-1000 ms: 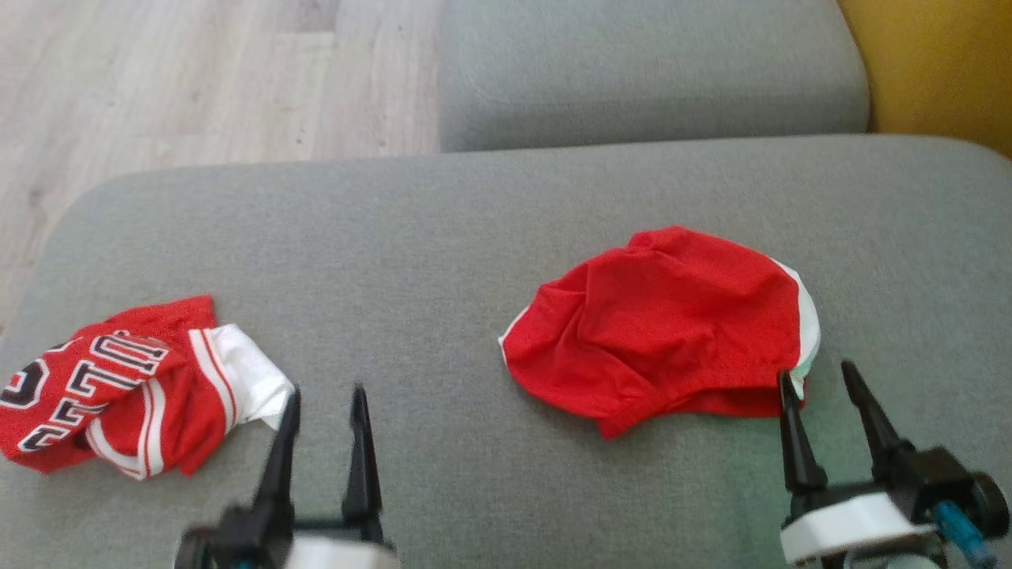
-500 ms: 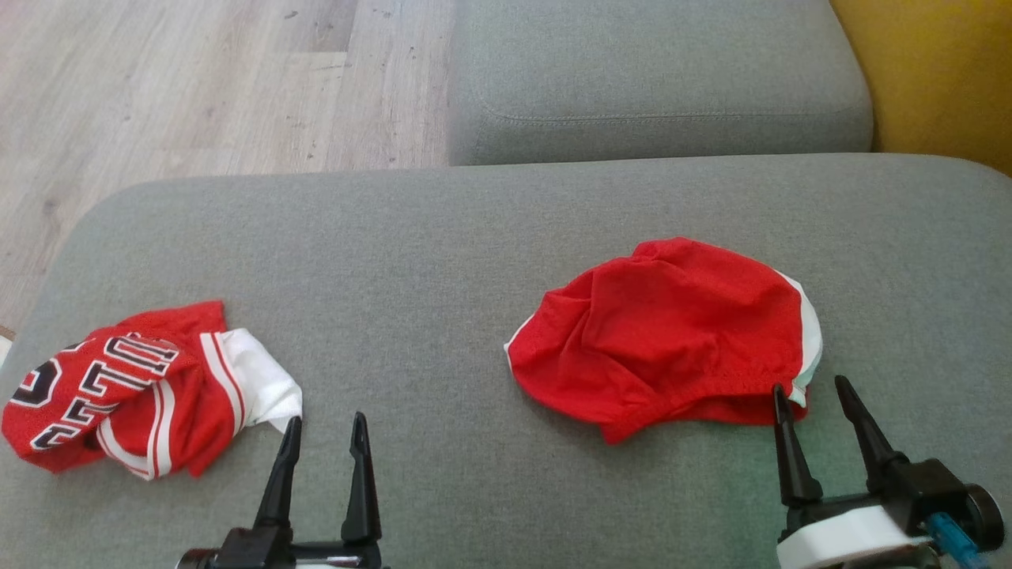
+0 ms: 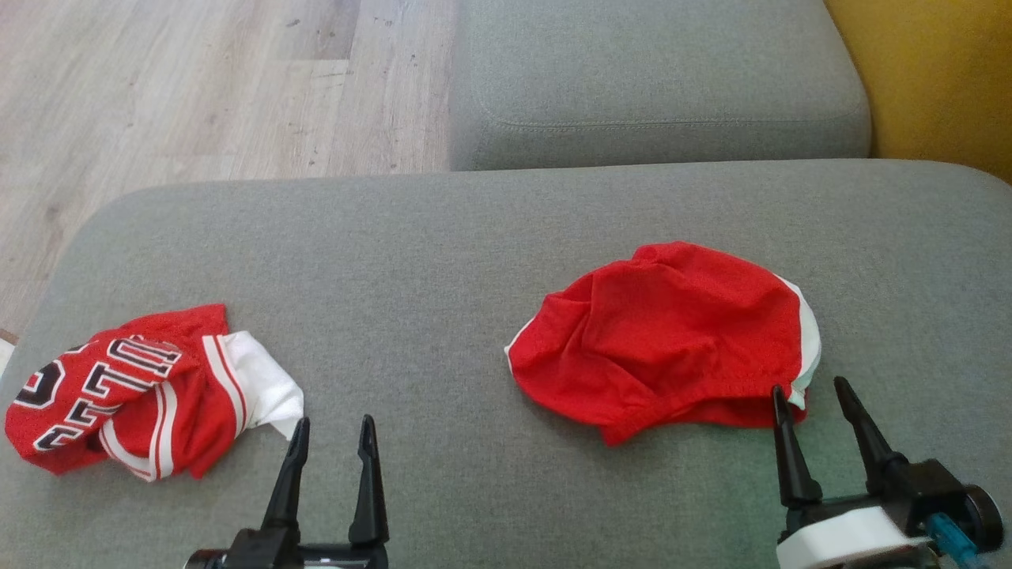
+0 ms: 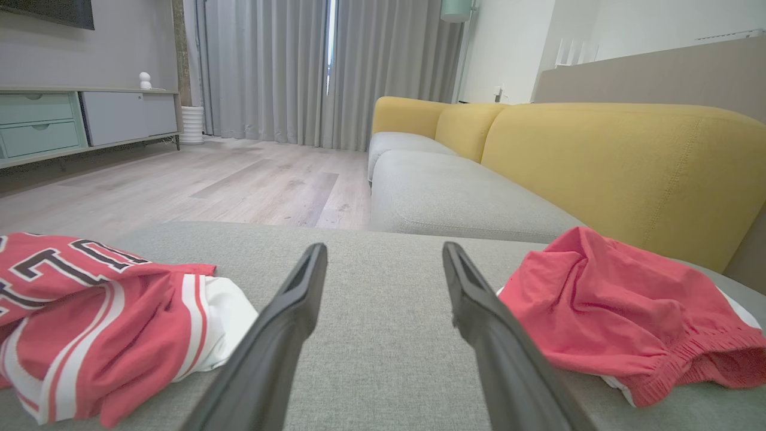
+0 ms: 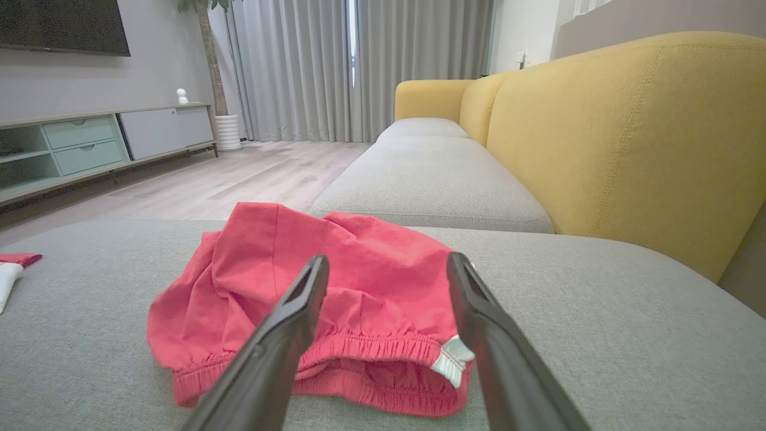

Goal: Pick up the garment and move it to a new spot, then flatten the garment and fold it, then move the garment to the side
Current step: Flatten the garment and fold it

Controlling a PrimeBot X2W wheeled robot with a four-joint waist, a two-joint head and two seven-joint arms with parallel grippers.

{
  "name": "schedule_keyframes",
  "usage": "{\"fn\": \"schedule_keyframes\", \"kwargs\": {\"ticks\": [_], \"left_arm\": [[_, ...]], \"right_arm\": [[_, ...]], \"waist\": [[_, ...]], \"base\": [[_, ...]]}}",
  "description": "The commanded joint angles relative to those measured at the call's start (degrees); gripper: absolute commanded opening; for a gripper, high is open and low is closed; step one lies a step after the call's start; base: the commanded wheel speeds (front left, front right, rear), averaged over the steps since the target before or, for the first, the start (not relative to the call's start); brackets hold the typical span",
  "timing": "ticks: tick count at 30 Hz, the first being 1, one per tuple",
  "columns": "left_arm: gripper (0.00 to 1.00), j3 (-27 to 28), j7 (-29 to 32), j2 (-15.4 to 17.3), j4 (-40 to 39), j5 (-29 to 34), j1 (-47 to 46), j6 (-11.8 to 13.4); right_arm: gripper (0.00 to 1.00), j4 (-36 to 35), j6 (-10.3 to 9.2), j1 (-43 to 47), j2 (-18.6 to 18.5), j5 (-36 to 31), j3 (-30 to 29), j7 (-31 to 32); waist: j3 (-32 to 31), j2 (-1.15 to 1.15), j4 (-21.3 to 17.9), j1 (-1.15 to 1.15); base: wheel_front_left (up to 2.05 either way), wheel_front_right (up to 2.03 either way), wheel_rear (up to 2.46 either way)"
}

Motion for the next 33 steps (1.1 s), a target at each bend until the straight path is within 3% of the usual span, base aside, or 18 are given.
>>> {"fn": "schedule_keyframes", "kwargs": {"ticks": [1,23,33], "left_arm": [[1.0,1.4,-0.5,-0.5,-1.6,0.1,-2.8,0.4],[1.0,-0.3,-0.5,-0.5,-0.1,-0.4,-3.0,-0.1],[1.0,-6.6,-0.5,-0.5,9.4,-3.4,-9.2,-3.8]], "right_arm": [[1.0,-1.7,0.43,-2.1,-0.3,0.1,1.6,-0.5],[1.0,-2.2,0.43,-2.1,-0.3,-0.4,2.7,-0.5],[1.0,-4.1,0.43,-3.4,-0.3,-1.5,4.6,-0.5]], "waist": [[0.0,0.0,0.0,0.0],[0.4,0.0,-2.6,0.0],[4.0,0.0,-9.1,0.0]], "base": [[0.0,0.0,0.0],[0.0,0.0,0.0],[0.0,0.0,0.0]]}}
